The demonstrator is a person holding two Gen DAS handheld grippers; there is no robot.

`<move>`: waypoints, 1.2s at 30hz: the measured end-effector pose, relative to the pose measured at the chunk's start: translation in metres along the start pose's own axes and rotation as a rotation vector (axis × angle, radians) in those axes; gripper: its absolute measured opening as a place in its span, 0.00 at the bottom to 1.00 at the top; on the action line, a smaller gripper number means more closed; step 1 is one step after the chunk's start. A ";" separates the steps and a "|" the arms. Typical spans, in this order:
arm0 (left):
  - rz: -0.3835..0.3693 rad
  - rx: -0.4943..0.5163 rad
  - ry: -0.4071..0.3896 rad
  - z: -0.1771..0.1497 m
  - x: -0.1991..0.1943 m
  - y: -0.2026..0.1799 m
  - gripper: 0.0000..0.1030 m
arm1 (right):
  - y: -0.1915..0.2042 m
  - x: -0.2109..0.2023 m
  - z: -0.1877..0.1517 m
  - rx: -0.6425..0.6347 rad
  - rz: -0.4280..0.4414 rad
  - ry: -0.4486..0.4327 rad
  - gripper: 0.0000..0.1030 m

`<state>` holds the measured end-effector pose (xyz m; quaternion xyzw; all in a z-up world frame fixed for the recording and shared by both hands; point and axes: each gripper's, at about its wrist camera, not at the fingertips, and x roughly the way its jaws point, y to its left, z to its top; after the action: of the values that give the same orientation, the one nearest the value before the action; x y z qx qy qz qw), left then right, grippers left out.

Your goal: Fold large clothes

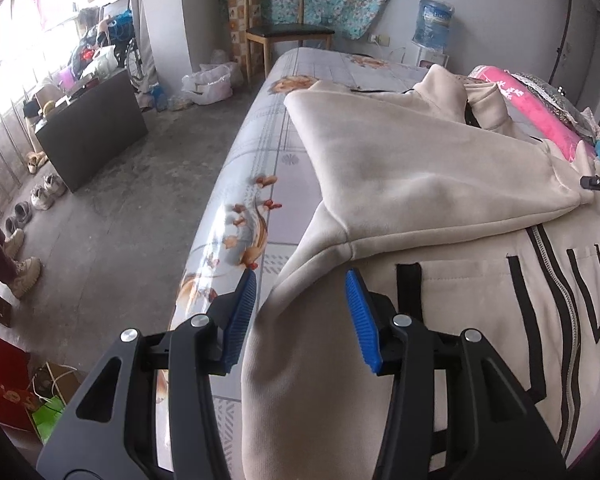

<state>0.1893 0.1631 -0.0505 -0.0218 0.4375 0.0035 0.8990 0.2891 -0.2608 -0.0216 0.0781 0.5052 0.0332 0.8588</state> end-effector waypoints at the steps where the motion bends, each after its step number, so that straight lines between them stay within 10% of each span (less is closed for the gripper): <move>1: -0.002 -0.005 0.005 0.000 0.001 0.002 0.43 | -0.001 0.004 -0.001 0.009 -0.010 0.015 0.05; 12: -0.059 -0.043 0.016 -0.009 -0.002 0.016 0.43 | -0.003 -0.003 0.004 0.001 -0.060 -0.005 0.05; 18: -0.064 -0.033 0.000 -0.009 -0.014 0.018 0.43 | 0.036 -0.033 0.008 -0.117 -0.009 -0.039 0.37; 24: -0.031 -0.008 -0.022 0.001 -0.063 0.017 0.62 | 0.078 0.001 -0.005 -0.262 -0.007 0.017 0.46; 31: -0.066 0.043 -0.051 0.043 -0.099 0.002 0.71 | 0.087 0.025 -0.023 -0.337 -0.102 0.050 0.52; 36: -0.088 0.123 -0.019 0.089 -0.041 -0.042 0.71 | 0.097 0.015 -0.020 -0.331 -0.078 0.017 0.57</move>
<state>0.2348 0.1249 0.0377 0.0142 0.4269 -0.0629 0.9020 0.2816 -0.1610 -0.0280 -0.0845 0.5027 0.0832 0.8563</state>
